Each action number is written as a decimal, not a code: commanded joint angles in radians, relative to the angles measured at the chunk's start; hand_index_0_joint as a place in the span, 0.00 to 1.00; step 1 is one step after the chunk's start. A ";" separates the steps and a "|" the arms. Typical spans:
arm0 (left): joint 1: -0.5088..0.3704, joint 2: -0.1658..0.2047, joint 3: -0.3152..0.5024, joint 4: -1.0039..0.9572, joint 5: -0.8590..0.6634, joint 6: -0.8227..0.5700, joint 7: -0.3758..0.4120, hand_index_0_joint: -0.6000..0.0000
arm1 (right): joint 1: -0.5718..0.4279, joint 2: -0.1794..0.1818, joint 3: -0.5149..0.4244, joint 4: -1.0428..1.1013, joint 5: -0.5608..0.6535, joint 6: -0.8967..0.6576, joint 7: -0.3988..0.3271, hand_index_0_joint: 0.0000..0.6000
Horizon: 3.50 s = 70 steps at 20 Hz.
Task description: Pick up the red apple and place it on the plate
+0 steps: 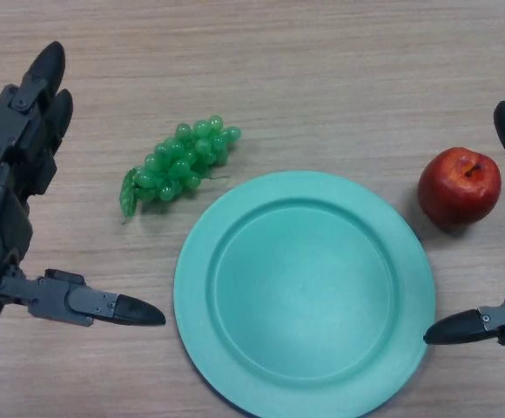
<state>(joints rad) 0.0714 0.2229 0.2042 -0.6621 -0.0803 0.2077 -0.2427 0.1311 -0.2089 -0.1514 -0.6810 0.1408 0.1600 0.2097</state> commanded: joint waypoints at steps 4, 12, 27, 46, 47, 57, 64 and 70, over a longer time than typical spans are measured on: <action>-0.015 0.021 0.016 -0.071 0.029 -0.131 0.056 1.00 | 0.002 -0.006 -0.070 -0.054 0.010 -0.185 0.022 0.00; 0.048 -0.007 -0.018 -0.112 0.059 -0.131 0.043 1.00 | -0.144 -0.064 -0.067 0.105 0.042 -0.154 0.003 0.00; 0.120 -0.032 0.057 -0.142 -0.013 -0.142 0.026 1.00 | -0.596 -0.247 0.013 1.292 -0.332 -0.713 -0.182 0.42; 0.092 -0.029 0.011 -0.123 -0.023 -0.124 0.055 1.00 | -0.208 -0.032 0.143 0.596 -0.529 -0.509 -0.313 1.00; 0.103 -0.031 0.003 -0.109 -0.019 -0.146 0.060 1.00 | -0.192 -0.026 0.149 0.623 -0.557 -0.528 -0.337 1.00; 0.143 -0.032 -0.055 -0.150 0.027 -0.149 0.031 1.00 | -0.088 0.006 0.263 0.547 -0.602 -0.236 -0.227 0.00; 0.138 -0.033 -0.040 -0.148 -0.005 -0.151 0.020 1.00 | -0.037 -0.017 0.098 0.130 -0.504 -0.064 -0.124 0.00; 0.101 -0.026 -0.042 -0.123 -0.009 -0.137 0.027 1.00 | 0.073 0.018 0.011 -0.154 -0.038 0.012 -0.082 0.00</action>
<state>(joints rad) 0.1900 0.1756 0.1254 -0.7358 -0.0583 0.2037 -0.2293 0.2156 -0.1808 -0.0790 -0.7803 0.0880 0.2711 0.1323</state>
